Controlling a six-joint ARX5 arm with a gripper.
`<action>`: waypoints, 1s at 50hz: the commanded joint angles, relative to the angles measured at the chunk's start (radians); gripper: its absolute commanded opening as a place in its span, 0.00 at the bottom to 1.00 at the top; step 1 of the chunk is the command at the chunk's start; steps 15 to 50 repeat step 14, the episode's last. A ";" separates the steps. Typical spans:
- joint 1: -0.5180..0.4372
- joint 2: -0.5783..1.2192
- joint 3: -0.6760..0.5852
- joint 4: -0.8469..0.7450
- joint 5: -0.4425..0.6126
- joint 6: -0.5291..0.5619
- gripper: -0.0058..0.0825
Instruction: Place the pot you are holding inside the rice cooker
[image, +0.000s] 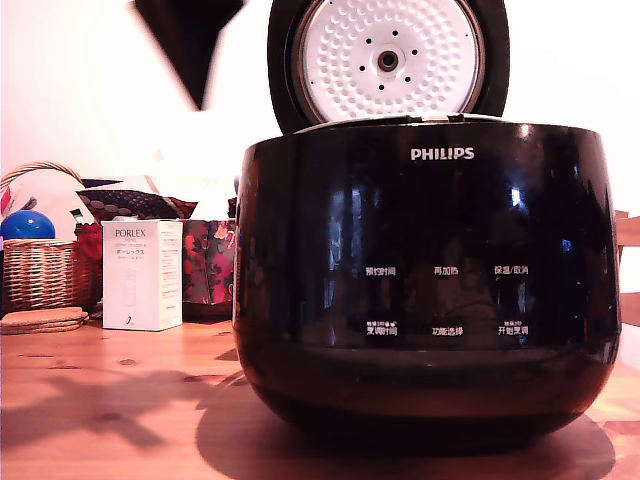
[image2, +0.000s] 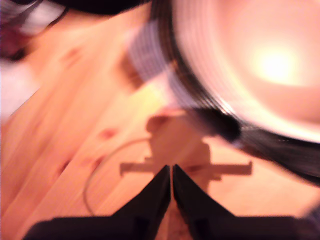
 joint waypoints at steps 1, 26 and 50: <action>0.046 -0.038 -0.002 0.018 -0.007 -0.025 0.04; 0.224 -0.052 -0.002 0.042 -0.007 -0.023 0.04; 0.224 -0.052 -0.002 0.042 -0.007 -0.023 0.04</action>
